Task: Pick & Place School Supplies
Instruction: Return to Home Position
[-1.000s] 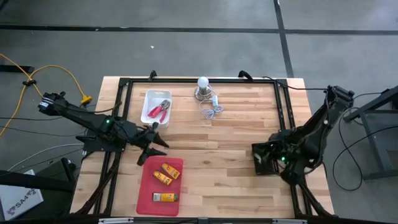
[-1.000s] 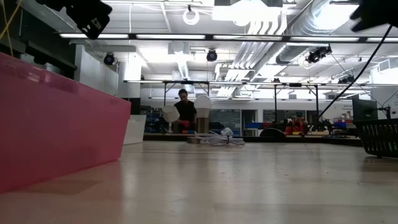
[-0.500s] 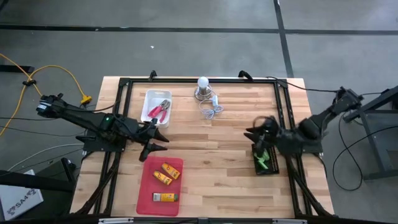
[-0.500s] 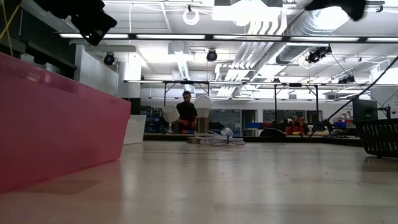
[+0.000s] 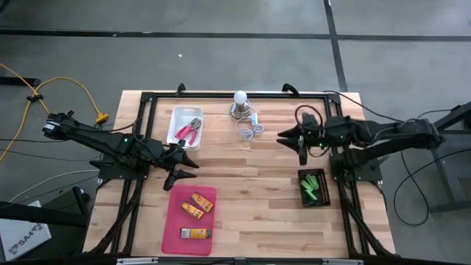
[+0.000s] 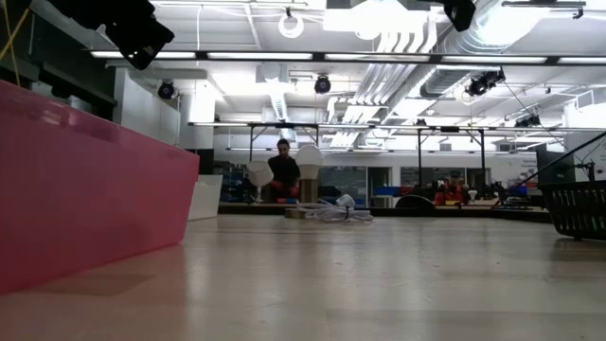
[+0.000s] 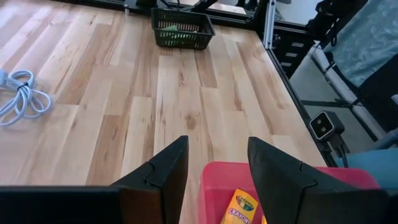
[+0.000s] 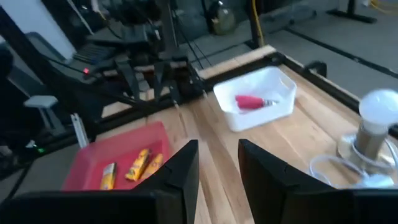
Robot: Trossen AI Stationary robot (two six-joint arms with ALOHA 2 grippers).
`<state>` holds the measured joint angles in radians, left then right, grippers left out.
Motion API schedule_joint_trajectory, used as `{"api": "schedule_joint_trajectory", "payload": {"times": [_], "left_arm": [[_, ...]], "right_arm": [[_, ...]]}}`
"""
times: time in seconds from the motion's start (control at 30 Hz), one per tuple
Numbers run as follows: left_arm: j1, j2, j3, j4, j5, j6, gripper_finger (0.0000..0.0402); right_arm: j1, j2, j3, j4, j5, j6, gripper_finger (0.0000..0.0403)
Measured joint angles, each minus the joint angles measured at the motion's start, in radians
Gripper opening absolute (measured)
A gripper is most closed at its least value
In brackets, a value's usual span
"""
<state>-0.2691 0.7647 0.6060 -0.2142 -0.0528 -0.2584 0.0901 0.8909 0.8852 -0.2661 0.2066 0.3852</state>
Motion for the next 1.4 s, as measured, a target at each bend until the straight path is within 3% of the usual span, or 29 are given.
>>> {"api": "schedule_joint_trajectory", "payload": {"times": [0.2, 0.53, 0.97, 1.17, 1.4], "left_arm": [[0.000, 0.000, 0.000, -0.021, 0.003, -0.001, 0.0161], [0.000, 0.000, 0.000, -0.027, 0.004, -0.009, 0.0161], [0.000, 0.001, 0.000, -0.025, 0.002, -0.011, 0.0161], [0.000, 0.001, 0.000, -0.025, 0.000, -0.011, 0.0161], [0.000, 0.001, 0.000, -0.025, 0.000, -0.011, 0.0161]], "right_arm": [[-0.127, -0.061, -0.021, 0.026, -0.124, -0.061, 0.0100], [-0.271, -0.368, -0.376, 0.175, -0.165, -0.026, 0.0100], [-0.307, -0.692, -0.678, 0.367, -0.184, -0.018, 0.0100], [-0.307, -0.760, -0.794, 0.542, -0.185, -0.016, 0.0100], [-0.307, -0.798, -0.837, 0.578, -0.209, -0.003, 0.0100]]}}
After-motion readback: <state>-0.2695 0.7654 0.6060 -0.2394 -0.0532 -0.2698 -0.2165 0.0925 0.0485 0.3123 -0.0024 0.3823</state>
